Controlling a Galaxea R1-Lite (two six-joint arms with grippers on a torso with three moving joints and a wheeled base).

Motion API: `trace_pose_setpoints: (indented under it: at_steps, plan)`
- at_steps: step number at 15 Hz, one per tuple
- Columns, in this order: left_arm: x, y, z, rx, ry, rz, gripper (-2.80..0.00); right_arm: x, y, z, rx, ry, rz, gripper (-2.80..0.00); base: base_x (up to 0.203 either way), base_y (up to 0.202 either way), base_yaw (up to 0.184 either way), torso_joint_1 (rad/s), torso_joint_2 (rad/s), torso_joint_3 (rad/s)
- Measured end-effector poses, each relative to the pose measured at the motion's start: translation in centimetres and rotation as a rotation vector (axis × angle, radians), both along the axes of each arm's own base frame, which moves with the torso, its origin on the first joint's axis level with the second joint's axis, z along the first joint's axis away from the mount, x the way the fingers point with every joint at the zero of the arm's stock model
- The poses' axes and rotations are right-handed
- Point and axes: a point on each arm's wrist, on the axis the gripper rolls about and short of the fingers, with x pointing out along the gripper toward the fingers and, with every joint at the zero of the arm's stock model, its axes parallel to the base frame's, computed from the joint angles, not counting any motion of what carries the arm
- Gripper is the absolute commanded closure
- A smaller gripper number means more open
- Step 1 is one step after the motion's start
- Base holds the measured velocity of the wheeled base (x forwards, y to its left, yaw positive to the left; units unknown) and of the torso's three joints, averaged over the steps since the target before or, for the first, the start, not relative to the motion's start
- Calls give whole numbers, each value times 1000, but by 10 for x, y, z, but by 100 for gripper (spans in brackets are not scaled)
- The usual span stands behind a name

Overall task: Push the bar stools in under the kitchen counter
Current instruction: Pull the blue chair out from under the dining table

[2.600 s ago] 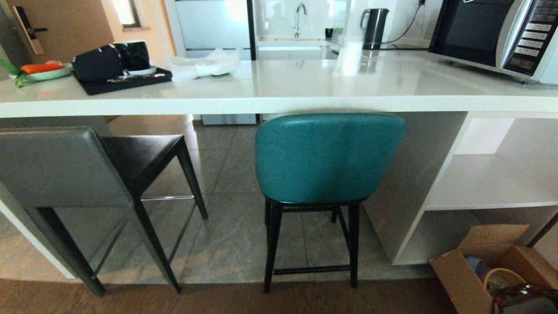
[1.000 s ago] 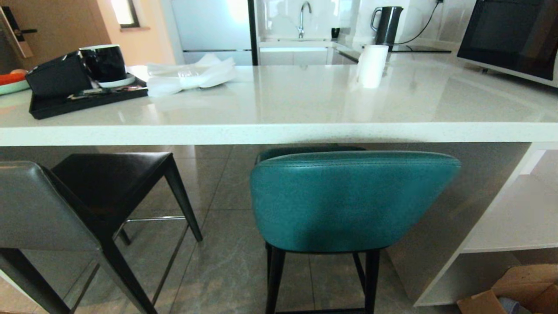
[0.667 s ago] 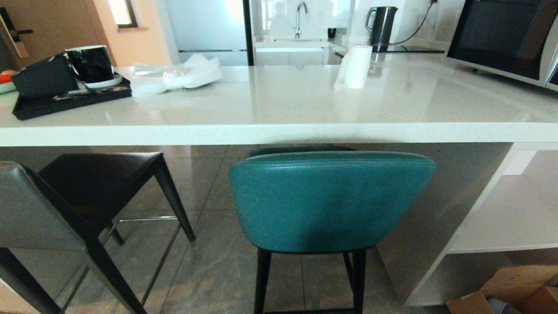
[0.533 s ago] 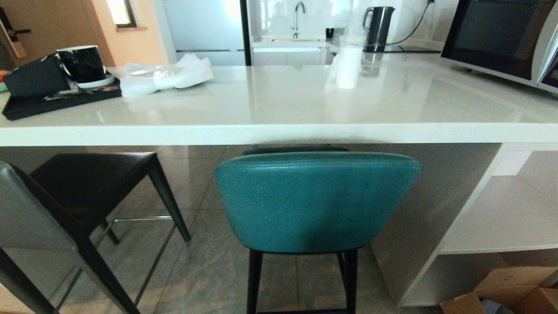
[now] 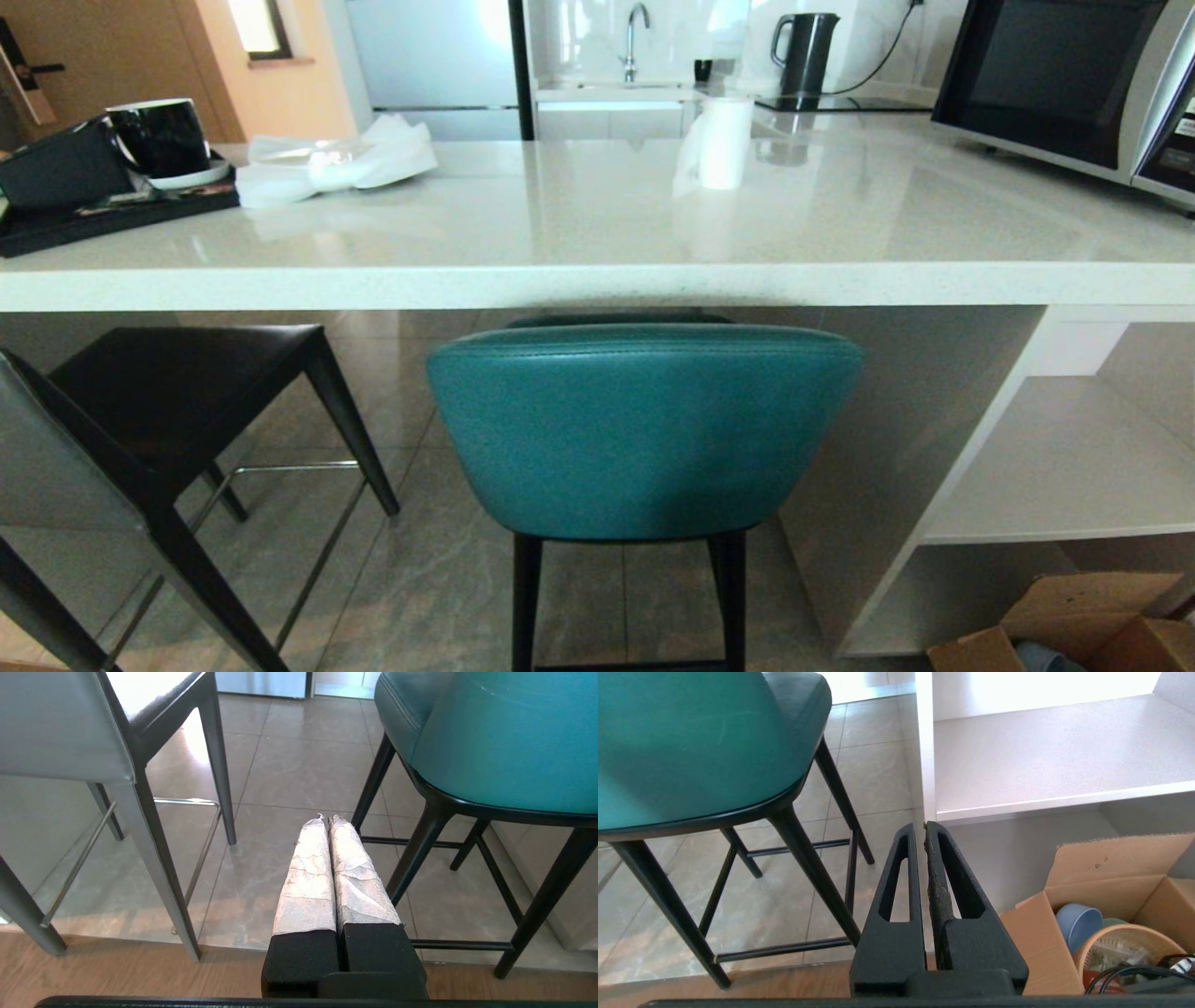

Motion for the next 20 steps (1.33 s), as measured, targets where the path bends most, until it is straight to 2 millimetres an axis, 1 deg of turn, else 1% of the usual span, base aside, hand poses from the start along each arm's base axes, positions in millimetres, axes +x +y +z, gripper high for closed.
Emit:
trace_pose_setpoints:
  at_steps: [3,4,6,8,10,11,13,15,18,20]
  plan:
    - [0,0,0,6,-1,3,0,0,0,1,-47,-2,6,0,0,0,0,0,0,0]
    - [-1,0,4,12,-10,4,0,-2,0,8,-53,-24,17,0,0,0,0,0,0,0]
    - [-6,0,24,16,-52,7,0,-6,2,25,-48,-58,81,0,0,0,0,0,0,0]
    - [-5,0,43,16,-63,9,0,-5,4,38,-31,-51,189,0,0,0,0,0,0,0]
    - [5,0,65,13,-75,8,0,0,6,54,2,-43,307,0,0,0,0,0,0,0]
    - [14,0,76,10,-77,8,0,5,7,62,16,-29,354,0,0,0,0,0,0,0]
    - [35,0,93,-5,-65,-10,0,22,8,76,38,13,393,0,0,0,0,0,0,0]
    - [57,-2,101,-32,-14,-85,0,46,9,88,51,46,406,0,0,0,0,0,0,0]
    - [87,-10,98,-69,117,-199,0,87,12,97,62,101,443,0,0,0,0,0,0,0]
    - [106,-17,94,-83,180,-247,0,113,17,94,68,147,491,0,0,0,0,0,0,0]
